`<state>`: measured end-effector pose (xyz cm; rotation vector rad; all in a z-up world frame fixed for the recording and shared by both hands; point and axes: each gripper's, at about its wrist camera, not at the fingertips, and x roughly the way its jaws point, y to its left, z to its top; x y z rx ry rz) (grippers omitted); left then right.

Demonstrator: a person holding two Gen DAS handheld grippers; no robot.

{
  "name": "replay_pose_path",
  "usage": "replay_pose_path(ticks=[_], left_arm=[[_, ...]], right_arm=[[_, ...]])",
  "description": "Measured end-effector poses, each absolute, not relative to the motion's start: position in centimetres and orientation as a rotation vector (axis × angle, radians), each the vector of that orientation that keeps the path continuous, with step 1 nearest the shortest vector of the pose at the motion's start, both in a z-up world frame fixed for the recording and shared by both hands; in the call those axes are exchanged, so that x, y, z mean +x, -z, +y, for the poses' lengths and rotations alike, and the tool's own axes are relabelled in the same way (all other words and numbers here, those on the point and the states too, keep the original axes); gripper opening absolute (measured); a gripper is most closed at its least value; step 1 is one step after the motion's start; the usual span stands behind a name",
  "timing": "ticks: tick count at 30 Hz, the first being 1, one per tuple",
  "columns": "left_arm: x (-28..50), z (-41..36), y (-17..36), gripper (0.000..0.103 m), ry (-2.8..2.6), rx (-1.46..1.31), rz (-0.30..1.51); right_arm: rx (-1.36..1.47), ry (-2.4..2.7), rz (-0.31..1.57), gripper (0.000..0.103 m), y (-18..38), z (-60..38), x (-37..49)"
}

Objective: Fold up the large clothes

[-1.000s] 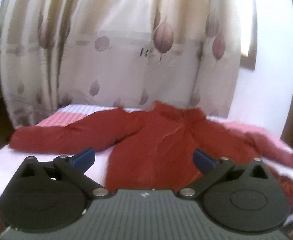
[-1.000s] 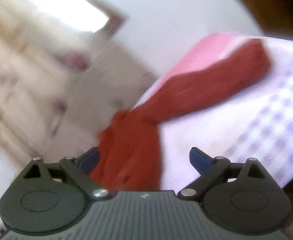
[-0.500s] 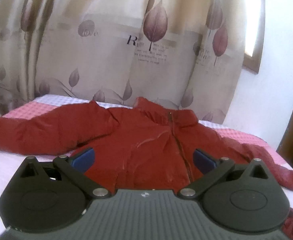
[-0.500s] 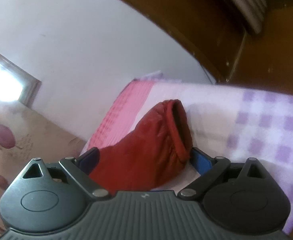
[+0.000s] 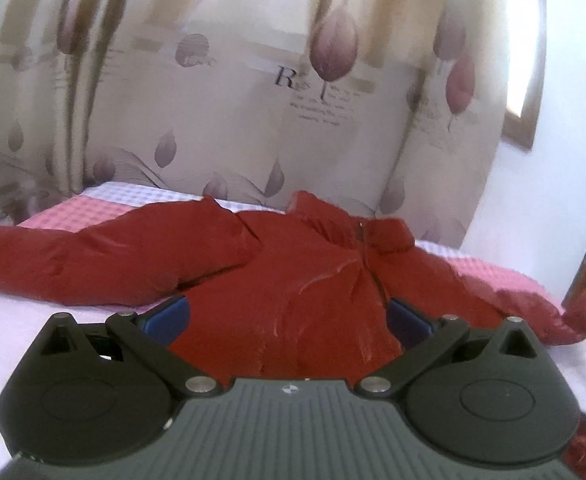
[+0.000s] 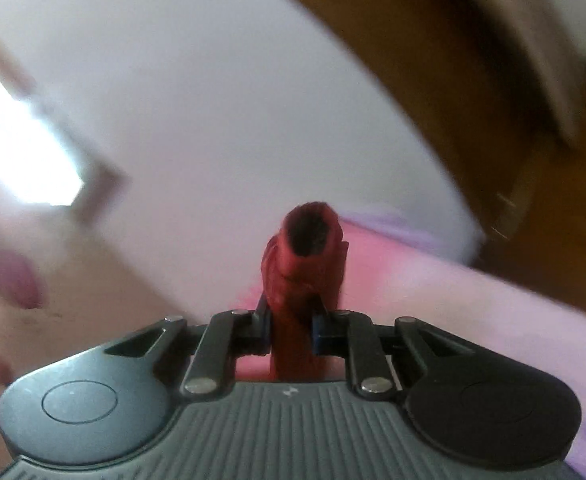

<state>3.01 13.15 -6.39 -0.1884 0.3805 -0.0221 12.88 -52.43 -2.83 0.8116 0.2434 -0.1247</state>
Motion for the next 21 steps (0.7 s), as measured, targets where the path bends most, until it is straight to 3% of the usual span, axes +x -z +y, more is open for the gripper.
replay_pose_path(ticks=[4, 8, 16, 21], left_arm=[[2.1, 14.4, 6.0, 0.103, 0.024, -0.245, 0.361], [1.5, 15.0, 5.9, 0.103, 0.028, -0.248, 0.349], [1.0, 16.6, 7.0, 0.103, 0.023, -0.269, 0.359], [1.4, 17.9, 8.1, 0.103, 0.006, -0.318, 0.394]], right_arm=[[0.722, -0.085, 0.172, 0.017, -3.9, -44.9, 16.8], [0.667, -0.282, 0.177, 0.017, -6.2, -35.5, 20.6], [0.672, -0.486, 0.4, 0.017, 1.0, -20.4, 25.2], [0.606, -0.505, 0.547, 0.017, 6.1, -16.1, 26.0]])
